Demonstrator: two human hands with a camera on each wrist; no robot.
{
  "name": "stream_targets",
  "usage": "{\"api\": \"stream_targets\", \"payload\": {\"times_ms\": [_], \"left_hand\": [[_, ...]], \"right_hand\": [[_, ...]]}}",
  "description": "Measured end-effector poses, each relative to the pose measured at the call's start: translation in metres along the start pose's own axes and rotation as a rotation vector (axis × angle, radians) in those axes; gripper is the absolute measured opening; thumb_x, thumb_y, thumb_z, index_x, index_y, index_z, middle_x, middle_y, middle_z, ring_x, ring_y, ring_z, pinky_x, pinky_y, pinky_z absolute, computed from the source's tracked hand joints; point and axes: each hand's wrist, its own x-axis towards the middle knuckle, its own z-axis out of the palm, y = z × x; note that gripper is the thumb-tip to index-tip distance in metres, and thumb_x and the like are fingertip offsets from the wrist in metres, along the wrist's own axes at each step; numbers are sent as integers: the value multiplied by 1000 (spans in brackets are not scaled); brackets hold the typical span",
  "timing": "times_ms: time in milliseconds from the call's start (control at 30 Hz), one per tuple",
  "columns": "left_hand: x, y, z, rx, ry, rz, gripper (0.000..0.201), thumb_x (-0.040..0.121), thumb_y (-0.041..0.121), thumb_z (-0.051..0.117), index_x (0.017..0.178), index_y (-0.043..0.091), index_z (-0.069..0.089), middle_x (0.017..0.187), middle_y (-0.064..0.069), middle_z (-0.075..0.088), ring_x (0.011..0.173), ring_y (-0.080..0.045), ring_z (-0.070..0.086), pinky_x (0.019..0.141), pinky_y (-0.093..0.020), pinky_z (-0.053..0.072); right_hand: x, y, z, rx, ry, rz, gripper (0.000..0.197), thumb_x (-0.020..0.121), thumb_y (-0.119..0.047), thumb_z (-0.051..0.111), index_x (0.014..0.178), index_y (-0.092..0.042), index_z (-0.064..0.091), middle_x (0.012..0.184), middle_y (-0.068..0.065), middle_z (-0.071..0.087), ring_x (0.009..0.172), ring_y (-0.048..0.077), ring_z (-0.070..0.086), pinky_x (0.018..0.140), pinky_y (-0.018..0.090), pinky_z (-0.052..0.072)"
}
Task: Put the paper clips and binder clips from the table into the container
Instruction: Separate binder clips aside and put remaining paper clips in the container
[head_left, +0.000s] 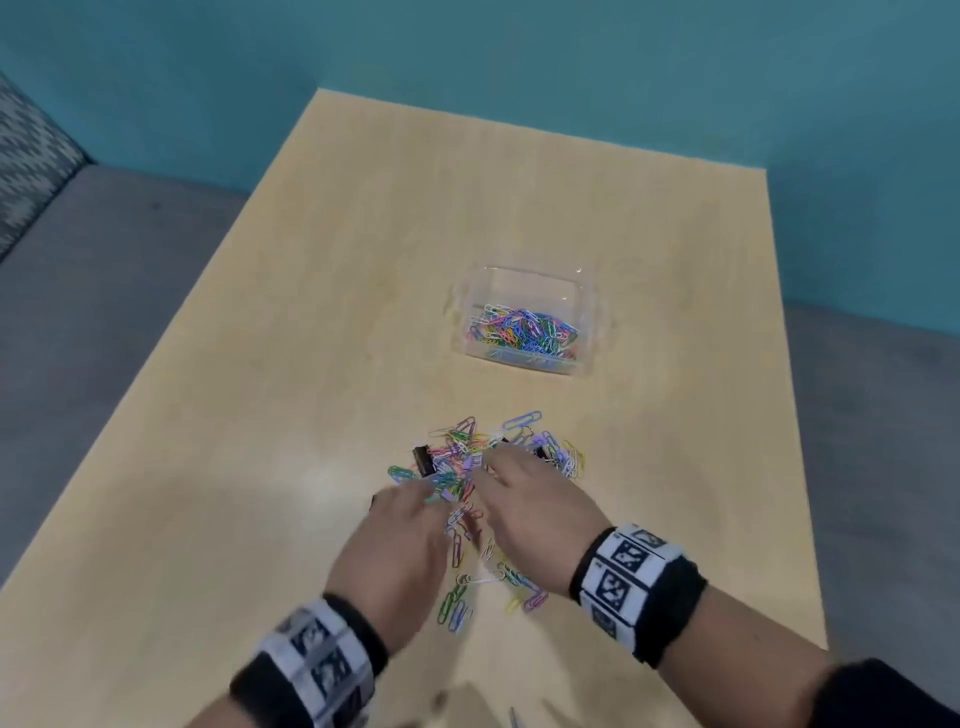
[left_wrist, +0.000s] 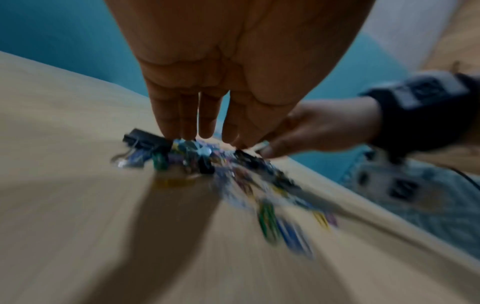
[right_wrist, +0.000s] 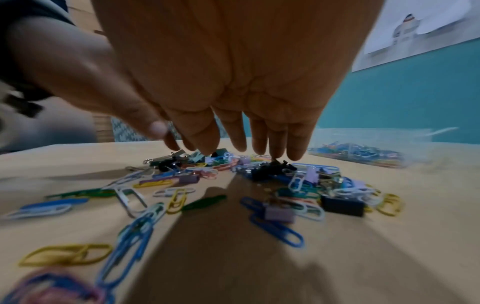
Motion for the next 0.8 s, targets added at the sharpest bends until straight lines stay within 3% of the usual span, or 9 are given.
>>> {"api": "stream_targets", "payload": {"times_ms": [100,200,367,533,667,733,800], "left_hand": [[-29,7,21,108,-54,-59,40,79,32,53,117,18,57,126,-8,52,112,-29,50,85,-40,52],[-37,3,28,168,-48,-82,57,70,33,71,122,15,57,131,-11,54,118,-31,52,89,-42,52],[-42,-16,24,164,-51,-89,56,74,34,68,125,13,56,132,-11,53,120,-32,51,94,-45,49],[-50,-32,18,143,-34,-166,58,72,32,71,124,13,54,130,-12,53,120,-34,50,95,-46,47],[-57,-34,15,136,-41,-129,57,74,30,70,125,10,56,129,-14,54,118,-35,50,93,-46,49],[-61,-28,14,113,-11,-66,52,71,27,73,118,9,60,122,-13,58,110,-33,55,87,-43,53],[-65,-17,17,92,16,7,46,70,25,75,112,11,63,119,-12,60,104,-31,58,82,-40,55]], "right_hand": [[23,-3,3,-13,68,39,53,80,-9,48,132,-3,42,136,18,42,131,36,34,107,49,34],[43,0,-4,-10,-30,77,62,91,-13,37,148,-4,16,155,16,18,144,31,13,117,46,15],[30,-11,3,-143,-127,90,65,92,-17,37,150,-4,9,158,15,8,145,31,6,117,48,10],[-19,-36,30,-142,-34,95,65,82,-18,32,144,-2,30,146,18,39,135,33,36,110,49,30],[-42,-35,28,21,91,124,64,78,-11,45,141,-6,35,139,12,45,130,28,42,110,41,34],[-52,-36,23,62,183,176,56,74,-10,47,131,-7,48,125,9,55,115,26,52,100,32,44],[-61,-48,22,56,196,171,49,71,-14,39,117,-11,55,112,3,60,100,22,55,82,26,49]]}}
